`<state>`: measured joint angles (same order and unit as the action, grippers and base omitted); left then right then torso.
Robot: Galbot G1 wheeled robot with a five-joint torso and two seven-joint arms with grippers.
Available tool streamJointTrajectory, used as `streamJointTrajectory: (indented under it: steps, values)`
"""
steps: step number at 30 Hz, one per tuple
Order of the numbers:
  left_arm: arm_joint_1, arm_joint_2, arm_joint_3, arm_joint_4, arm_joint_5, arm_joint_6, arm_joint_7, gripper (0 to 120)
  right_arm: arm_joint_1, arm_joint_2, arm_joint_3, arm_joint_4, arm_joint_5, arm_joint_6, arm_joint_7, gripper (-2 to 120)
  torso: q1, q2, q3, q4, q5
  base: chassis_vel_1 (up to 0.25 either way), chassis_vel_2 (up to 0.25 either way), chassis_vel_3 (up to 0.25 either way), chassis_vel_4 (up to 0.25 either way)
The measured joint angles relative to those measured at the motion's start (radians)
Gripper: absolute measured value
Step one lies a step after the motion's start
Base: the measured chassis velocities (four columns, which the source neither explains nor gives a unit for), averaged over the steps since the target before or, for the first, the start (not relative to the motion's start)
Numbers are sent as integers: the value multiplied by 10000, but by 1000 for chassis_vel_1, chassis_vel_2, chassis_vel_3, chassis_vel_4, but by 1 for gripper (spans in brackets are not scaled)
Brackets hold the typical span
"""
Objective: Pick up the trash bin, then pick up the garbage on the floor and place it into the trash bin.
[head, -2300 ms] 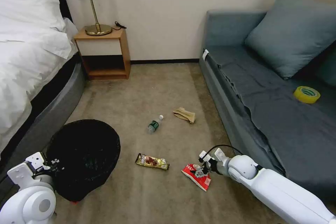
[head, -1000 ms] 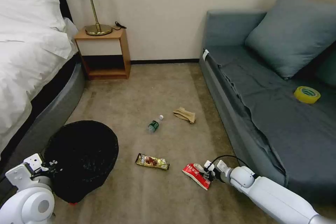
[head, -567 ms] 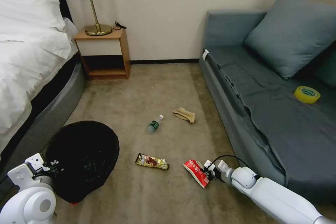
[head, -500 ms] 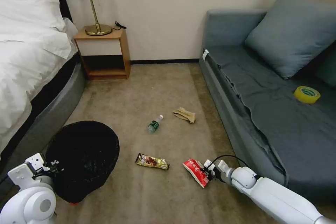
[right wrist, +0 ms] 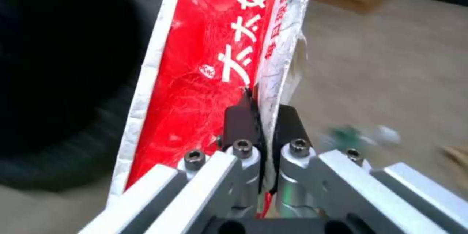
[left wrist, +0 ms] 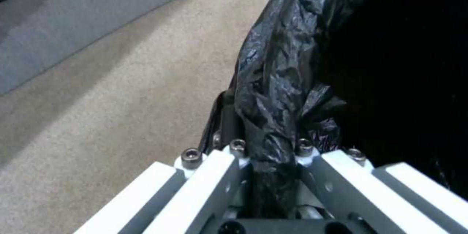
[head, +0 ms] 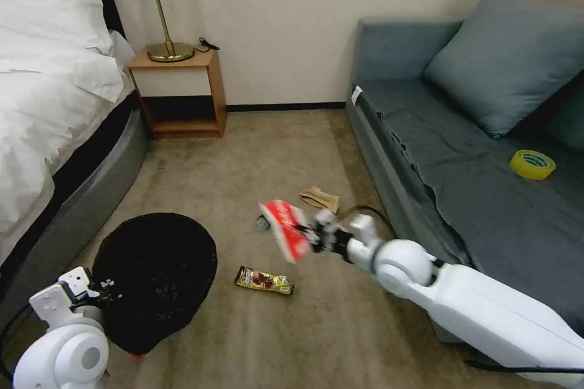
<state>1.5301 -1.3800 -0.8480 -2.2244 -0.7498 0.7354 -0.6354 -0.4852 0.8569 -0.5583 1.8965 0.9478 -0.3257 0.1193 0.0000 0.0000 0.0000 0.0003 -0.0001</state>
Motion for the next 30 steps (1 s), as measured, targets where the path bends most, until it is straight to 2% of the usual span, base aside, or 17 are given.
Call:
streamJointTrajectory:
  steps: [4, 6, 7, 9, 10, 12, 18, 20, 22, 25, 27, 30]
  values:
    - [19, -47, 160, -29, 139, 0, -12, 1, 1424, 1425, -1816, 180, 951, -300, 1403, 0, 0, 0, 0, -2, -5, 0, 0, 0, 0]
    - [23, -62, 183, -43, 159, 0, -11, 1, 1622, 1695, -2112, 116, 1013, -304, 1553, 0, 0, 0, 0, -1, -5, 0, 0, 0, 0]
    - [34, -102, 234, -63, 213, 0, -12, 1, 2031, 2361, -2688, -177, 1069, -308, 1805, 0, 1, 0, 1, -3, -2, 0, 0, 0, 0]
    - [44, -173, 304, -83, 289, 0, -6, 1, 2419, 3211, -3331, -649, 1065, -252, 1969, 0, 0, 0, 1, 2, -3, 0, 0, 0, 0]
    - [44, -173, 304, -83, 289, 0, -6, 1, 2419, 3211, -3331, -649, 1065, -252, 1969, 0, 0, 0, 1, 2, -3, 0, 0, 0, 0]
    - [52, -233, 348, -101, 358, 0, -16, 1, 2657, 3893, -3885, -1301, 1007, -163, 2107, 0, 0, 0, 0, 2, -3, 0, 0, 0, 0]
    - [73, -272, 387, -136, 411, 0, -14, 1, 2798, 4301, -4407, -1995, 768, -108, 2381, 1, 0, 0, 1, -2, -1, 0, 0, 0, 0]
    - [77, -287, 395, -152, 430, 0, -14, 1, 2806, 4307, -4470, -2048, 709, -129, 2456, 11, 0, 0, 1, -3, -1, 0, 0, 0, 0]
    - [77, -291, 399, -153, 435, 1, -13, 1, 2806, 4306, -4473, -2049, 697, -129, 2478, 14, 0, 0, 0, -3, 0, 0, 0, 0, 0]
    - [65, -295, 414, -153, 455, 0, -12, 1, 2790, 4298, -4442, -2027, 664, -129, 2540, 29, 0, 0, 0, -3, 0, 0, 0, 0, 0]
    - [60, -295, 421, -153, 458, 1, -12, 1, 2789, 4291, -4415, -1995, 660, -129, 2568, 32, 0, 0, 0, -3, 0, 0, 0, 0, 0]
    - [57, -295, 430, -153, 462, 0, -9, 1, 2756, 4150, -4073, -1694, 610, -126, 2726, 47, 0, 0, 1, -1, 1, 0, 0, 0, 0]
